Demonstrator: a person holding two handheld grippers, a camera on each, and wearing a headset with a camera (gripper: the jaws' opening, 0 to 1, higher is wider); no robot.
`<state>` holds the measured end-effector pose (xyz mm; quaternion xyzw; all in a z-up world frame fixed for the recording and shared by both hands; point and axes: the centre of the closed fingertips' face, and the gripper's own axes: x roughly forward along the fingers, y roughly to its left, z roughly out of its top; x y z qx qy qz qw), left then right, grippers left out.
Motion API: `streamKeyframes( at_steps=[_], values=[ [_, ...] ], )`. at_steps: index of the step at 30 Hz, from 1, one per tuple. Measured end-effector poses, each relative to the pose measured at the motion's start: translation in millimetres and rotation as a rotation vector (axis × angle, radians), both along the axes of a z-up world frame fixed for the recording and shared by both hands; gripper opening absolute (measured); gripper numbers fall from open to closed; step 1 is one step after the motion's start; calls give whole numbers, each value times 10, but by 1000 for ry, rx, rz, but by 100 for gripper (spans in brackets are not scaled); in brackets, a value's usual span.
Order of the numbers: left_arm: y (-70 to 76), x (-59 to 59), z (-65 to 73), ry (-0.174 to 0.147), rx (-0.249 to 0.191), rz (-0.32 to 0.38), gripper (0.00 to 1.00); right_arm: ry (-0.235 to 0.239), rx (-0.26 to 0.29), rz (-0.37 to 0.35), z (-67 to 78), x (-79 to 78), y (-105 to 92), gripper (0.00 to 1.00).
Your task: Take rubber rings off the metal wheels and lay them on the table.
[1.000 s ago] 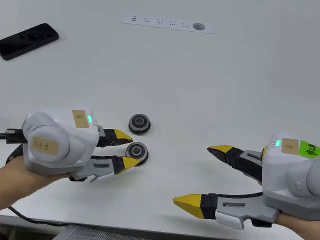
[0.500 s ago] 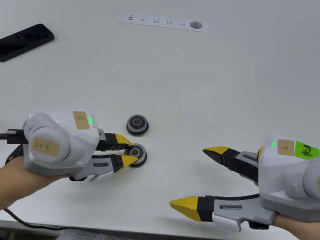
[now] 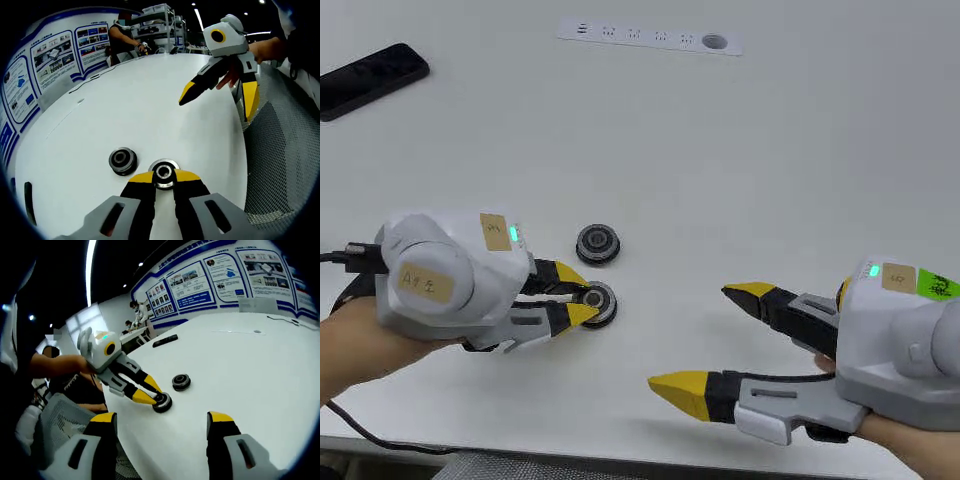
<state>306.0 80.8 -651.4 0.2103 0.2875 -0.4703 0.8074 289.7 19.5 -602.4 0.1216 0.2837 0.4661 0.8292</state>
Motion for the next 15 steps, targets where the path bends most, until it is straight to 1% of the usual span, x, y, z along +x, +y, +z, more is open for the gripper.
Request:
streamKeyframes(
  at_steps=[1, 2, 3, 4, 5, 7, 9, 10, 12, 14, 15],
  values=[
    [-5, -1, 2, 2, 6, -3, 14, 47, 80, -59, 57, 45, 30, 73],
    [-10, -1, 3, 4, 11, -5, 13, 71, 118, -83, 76, 62, 47, 73],
    [-13, -2, 4, 9, 19, -6, 13, 93, 141, -100, 72, 77, 62, 73],
    [-13, -4, 2, 10, 25, -10, 13, 96, 139, -102, 56, 82, 70, 72],
    [-11, -5, -1, 13, 31, -15, 13, 90, 116, -96, 15, 82, 75, 72],
    [-9, -7, -2, 16, 41, -25, 13, 100, 104, -104, -28, 80, 91, 70],
    [-7, -9, -5, 18, 53, -39, 13, 147, 133, -127, -58, 70, 119, 70],
    [-5, -11, -5, 21, 57, -45, 13, 179, 160, -145, -65, 71, 139, 69],
    [-1, -13, -8, 20, 65, -56, 13, 216, 183, -164, -84, 80, 157, 68],
    [4, -14, -9, 20, 57, -46, 12, 222, 193, -162, -103, 94, 185, 67],
    [8, -15, -10, 18, 54, -44, 12, 235, 203, -162, -110, 99, 210, 67]
  ],
)
